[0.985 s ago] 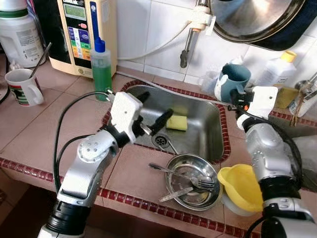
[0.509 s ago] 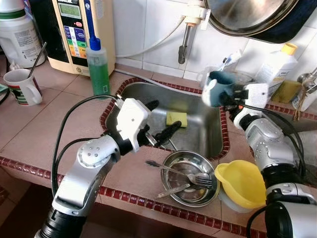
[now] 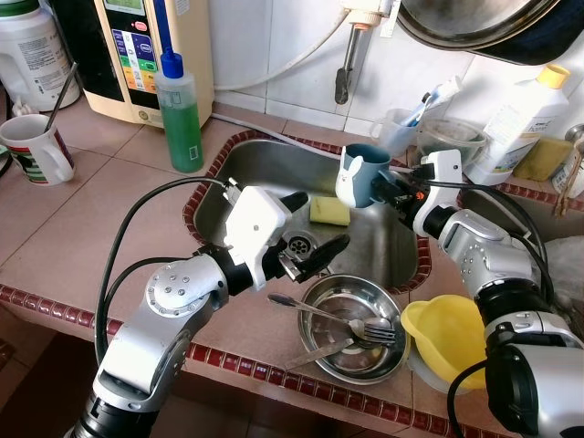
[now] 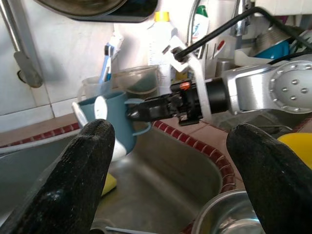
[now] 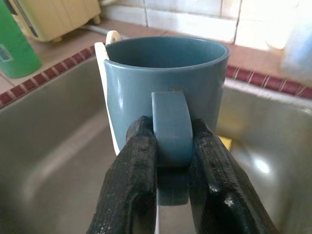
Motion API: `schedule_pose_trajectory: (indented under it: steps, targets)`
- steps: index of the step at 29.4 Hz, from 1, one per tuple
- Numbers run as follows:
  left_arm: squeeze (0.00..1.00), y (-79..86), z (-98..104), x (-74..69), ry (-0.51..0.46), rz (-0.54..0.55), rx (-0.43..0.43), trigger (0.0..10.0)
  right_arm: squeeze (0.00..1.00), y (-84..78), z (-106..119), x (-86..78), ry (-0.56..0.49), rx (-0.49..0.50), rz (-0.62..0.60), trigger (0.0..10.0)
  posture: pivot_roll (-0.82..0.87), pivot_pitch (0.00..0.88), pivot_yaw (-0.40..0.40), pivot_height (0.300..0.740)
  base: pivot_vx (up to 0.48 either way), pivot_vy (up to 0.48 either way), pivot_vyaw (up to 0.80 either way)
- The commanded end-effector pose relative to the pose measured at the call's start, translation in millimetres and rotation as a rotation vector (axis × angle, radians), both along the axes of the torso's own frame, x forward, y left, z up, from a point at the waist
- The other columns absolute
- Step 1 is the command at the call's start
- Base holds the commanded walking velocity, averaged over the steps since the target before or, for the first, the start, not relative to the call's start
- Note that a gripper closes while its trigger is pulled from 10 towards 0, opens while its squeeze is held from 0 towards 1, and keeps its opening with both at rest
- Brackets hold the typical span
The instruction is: Kitchen organization
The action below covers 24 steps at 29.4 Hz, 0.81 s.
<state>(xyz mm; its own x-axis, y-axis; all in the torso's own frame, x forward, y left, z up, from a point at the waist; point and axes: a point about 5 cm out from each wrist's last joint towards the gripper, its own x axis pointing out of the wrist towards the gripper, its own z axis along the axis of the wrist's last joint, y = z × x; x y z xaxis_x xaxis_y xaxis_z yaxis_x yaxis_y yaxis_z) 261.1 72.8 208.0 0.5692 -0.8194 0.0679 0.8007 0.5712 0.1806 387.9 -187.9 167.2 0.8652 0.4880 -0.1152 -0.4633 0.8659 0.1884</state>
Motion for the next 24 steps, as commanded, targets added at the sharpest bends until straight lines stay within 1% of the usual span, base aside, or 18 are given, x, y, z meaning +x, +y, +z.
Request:
schedule_pose_trajectory:
  steps: [1, 6, 8, 10, 12, 16, 19, 21, 24]
  targets:
    - [0.0, -5.5, 1, -5.5, 0.0, -0.037, 0.003, 10.0, 0.0, -4.4, 9, 2.8, -0.004, 0.03, 0.003, 10.0, 0.16, 0.105, -0.098, 0.74, 0.0, 0.0, 0.0]
    - [0.0, -7.9, -1, -6.3, 0.005, -0.042, 0.003, 10.0, 0.0, 1.3, 4, 1.7, 0.053, 0.059, 0.053, 10.0, 0.16, 0.095, -0.103, 0.74, 0.0, 0.0, 0.0]
    - [0.0, -8.0, -1, -5.9, 0.007, -0.04, 0.003, 10.0, 0.0, 2.8, 4, 1.4, 0.061, 0.093, 0.064, 10.0, 0.16, 0.089, -0.104, 0.74, 0.0, 0.0, 0.0]
    - [0.0, -7.6, -2, -5.2, 0.013, -0.036, 0.012, 10.0, 0.0, 4.4, 3, 0.8, 0.091, 0.126, 0.081, 10.0, 0.16, 0.085, -0.107, 0.74, 0.0, 0.0, 0.0]
    - [0.0, -6.4, -4, -4.8, 0.016, -0.032, 0.019, 10.0, 0.0, 5.3, 2, -0.4, 0.098, 0.116, 0.103, 10.0, 0.16, 0.085, -0.107, 0.74, 0.0, 0.0, 0.0]
    - [0.0, 5.4, -18, -2.8, 0.046, 0.009, 0.071, 10.0, 0.0, 3.4, -1, -5.8, 0.105, 0.131, 0.128, 10.0, 0.15, 0.089, -0.106, 0.74, 0.0, 0.0, 0.0]
    - [0.0, 7.2, -20, -3.1, 0.045, 0.012, 0.081, 10.0, 0.0, 3.0, -1, -6.6, 0.105, 0.133, 0.131, 10.0, 0.15, 0.089, -0.106, 0.74, 0.0, 0.0, 0.0]
    - [0.0, 15.2, -27, -4.3, 0.065, 0.03, 0.104, 10.0, 0.0, 0.2, -4, -10.1, 0.117, 0.161, 0.129, 10.0, 0.14, 0.092, -0.1, 0.74, 0.0, 0.0, 0.0]
    - [0.0, 18.3, -28, -4.9, 0.071, 0.037, 0.107, 10.0, 0.0, -1.7, -7, -12.3, 0.125, 0.169, 0.128, 10.0, 0.14, 0.092, -0.1, 0.74, 0.0, 0.0, 0.0]
